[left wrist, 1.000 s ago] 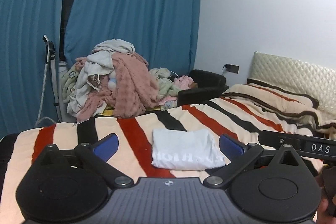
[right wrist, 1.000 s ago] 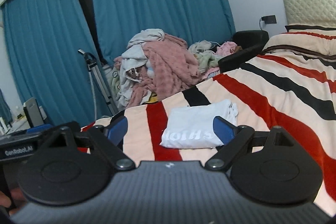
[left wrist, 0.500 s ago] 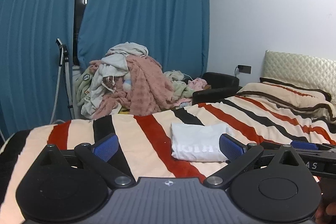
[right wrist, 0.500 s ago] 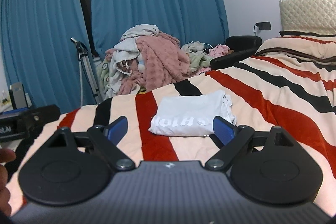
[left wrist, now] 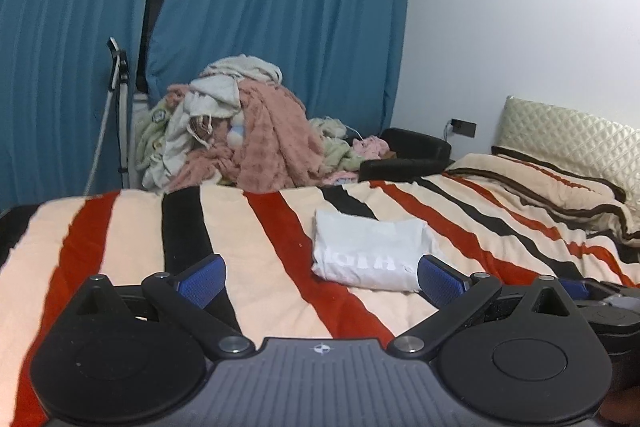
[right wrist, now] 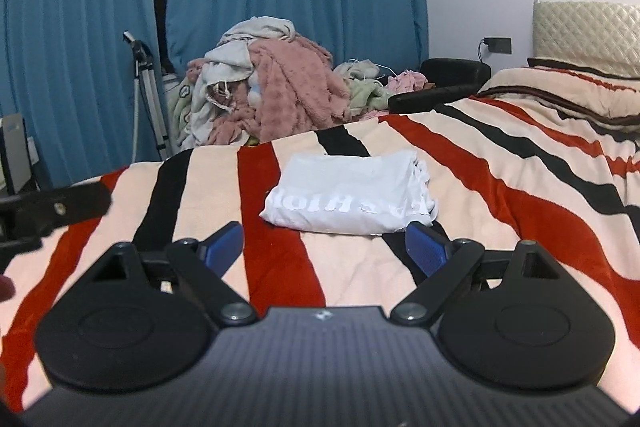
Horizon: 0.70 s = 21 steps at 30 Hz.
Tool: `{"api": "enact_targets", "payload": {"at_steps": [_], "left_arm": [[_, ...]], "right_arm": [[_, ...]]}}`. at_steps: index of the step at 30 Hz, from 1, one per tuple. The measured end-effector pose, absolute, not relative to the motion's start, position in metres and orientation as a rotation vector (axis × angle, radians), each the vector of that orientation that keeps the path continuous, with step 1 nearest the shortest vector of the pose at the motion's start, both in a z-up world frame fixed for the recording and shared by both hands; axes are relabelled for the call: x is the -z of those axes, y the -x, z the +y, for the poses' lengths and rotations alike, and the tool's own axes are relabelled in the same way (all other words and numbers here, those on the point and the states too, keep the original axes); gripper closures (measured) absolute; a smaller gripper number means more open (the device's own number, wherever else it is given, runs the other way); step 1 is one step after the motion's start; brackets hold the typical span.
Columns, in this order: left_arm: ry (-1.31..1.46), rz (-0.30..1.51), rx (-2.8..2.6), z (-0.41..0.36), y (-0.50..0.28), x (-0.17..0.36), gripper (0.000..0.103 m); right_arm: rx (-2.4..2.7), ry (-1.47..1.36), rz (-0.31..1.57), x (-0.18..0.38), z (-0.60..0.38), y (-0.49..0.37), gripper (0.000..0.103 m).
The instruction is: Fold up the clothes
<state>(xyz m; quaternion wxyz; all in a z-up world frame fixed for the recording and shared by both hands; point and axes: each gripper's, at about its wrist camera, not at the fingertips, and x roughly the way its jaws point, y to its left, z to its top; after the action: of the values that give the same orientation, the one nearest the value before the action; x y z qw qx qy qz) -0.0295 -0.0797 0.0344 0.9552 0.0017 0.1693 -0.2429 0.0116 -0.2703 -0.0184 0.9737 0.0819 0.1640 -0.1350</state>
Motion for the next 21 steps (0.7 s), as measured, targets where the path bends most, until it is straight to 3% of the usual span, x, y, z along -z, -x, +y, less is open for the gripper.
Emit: {"api": "enact_targets", "payload": {"at_steps": [21], "left_arm": [[-0.048, 0.282, 0.474, -0.085, 0.046, -0.034, 0.000]], "right_arm": [[0.277, -0.198, 0.314, 0.015, -0.273, -0.006, 0.014]]}}
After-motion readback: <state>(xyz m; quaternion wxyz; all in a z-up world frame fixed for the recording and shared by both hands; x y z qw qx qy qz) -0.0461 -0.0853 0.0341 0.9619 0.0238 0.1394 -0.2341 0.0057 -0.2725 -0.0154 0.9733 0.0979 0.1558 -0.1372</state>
